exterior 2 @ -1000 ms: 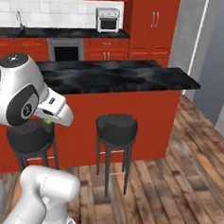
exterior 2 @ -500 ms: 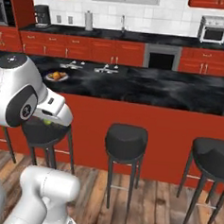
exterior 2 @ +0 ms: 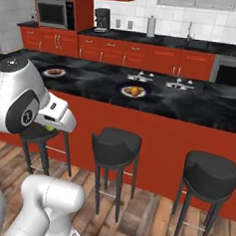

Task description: Pick up the peach and mango from the fridge and place one fruit on each plate on the dining counter.

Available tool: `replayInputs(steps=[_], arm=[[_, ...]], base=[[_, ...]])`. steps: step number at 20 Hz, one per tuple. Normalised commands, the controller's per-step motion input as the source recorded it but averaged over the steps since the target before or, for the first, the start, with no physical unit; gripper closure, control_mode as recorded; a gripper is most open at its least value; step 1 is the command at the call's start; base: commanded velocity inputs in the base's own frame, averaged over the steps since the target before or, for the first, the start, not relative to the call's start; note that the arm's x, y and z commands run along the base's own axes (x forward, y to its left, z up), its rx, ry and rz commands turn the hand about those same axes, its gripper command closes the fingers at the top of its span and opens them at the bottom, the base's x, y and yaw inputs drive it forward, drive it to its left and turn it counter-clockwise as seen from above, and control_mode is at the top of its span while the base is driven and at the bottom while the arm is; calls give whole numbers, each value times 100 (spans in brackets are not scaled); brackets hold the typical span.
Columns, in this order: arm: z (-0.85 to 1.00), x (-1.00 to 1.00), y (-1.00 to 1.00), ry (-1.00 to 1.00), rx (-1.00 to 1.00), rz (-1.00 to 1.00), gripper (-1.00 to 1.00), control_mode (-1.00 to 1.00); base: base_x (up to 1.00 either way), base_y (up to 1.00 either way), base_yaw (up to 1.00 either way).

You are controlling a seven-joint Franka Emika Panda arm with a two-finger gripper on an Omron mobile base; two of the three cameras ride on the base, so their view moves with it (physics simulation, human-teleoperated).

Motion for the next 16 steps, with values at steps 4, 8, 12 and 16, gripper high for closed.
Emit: replayInputs(steps=[4, 8, 12, 16], arm=[[0, 0, 0, 0, 0, 0, 100, 100], [0, 0, 0, 0, 0, 0, 100, 100], [0, 0, 0, 0, 0, 0, 100, 100], [0, 0, 0, 0, 0, 0, 100, 100]], base=[[23, 100, 21], [61, 100, 5], [69, 100, 0], [54, 100, -1]])
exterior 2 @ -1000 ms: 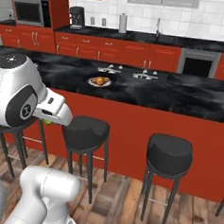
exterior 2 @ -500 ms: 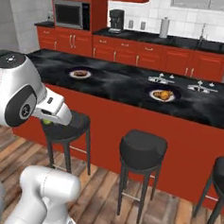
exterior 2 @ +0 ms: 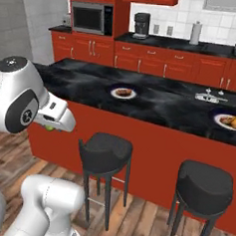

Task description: Pick up the peach and mango from the fridge and place one fruit on each plate on the dining counter.

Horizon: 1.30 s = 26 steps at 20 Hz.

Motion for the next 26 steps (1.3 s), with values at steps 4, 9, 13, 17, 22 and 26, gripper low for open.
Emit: replayInputs(steps=[4, 9, 13, 17, 22, 26], arm=[[0, 0, 0, 0, 0, 0, 100, 100], [0, 0, 0, 0, 0, 0, 100, 100], [0, 0, 0, 0, 0, 0, 100, 100], [0, 0, 0, 0, 0, 0, 100, 100], [0, 0, 0, 0, 0, 0, 100, 100], [0, 0, 0, 0, 0, 0, 100, 100]], base=[[41, 100, -16], [18, 100, -37], [35, 97, -52], [67, 72, -59], [75, 18, -64], [60, 23, -41]])
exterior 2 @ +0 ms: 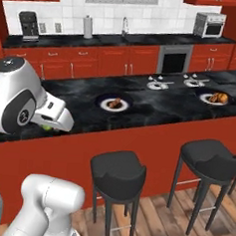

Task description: Pick up the peach and mango from the fridge and place one fruit on each plate on the dining counter.

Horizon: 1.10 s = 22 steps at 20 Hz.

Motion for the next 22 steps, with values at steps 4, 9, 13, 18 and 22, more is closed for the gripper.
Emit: replayInputs(steps=[4, 9, 13, 18, 22], arm=[[0, 0, 0, 0, 0, 0, 100, 100], [0, 0, 0, 0, 0, 0, 100, 100], [0, 0, 0, 0, 0, 0, 100, 100], [0, 0, 0, 0, 0, 0, 100, 100], [0, 0, 0, 0, 0, 0, 100, 100]], base=[[94, 13, -21], [89, 0, -14], [64, 7, -8], [20, 12, -6], [0, 0, 0]])
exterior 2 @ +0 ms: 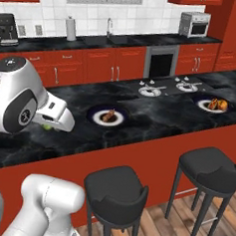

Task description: Pick up the peach and mango from the fridge and place one fruit on each plate on the dining counter.

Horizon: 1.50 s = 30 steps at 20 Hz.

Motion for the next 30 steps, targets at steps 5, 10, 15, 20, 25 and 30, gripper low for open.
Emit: replayInputs(steps=[5, 10, 15, 20, 25, 30], arm=[[11, -6, 2, -17, -2, 10, 100, -100], [15, 29, 0, -25, -10, 16, 100, -100], [20, 100, 0, 24, -12, -5, 100, -100], [2, 100, -12, 39, -2, -13, 100, -100], [-44, 100, -32, 19, 8, -3, 100, -100], [-75, 97, -11, 27, 2, 0, 100, -100]], base=[[0, 0, 0], [0, 0, 0], [0, 0, 0], [0, 0, 0], [0, 0, 0], [0, 0, 0]])
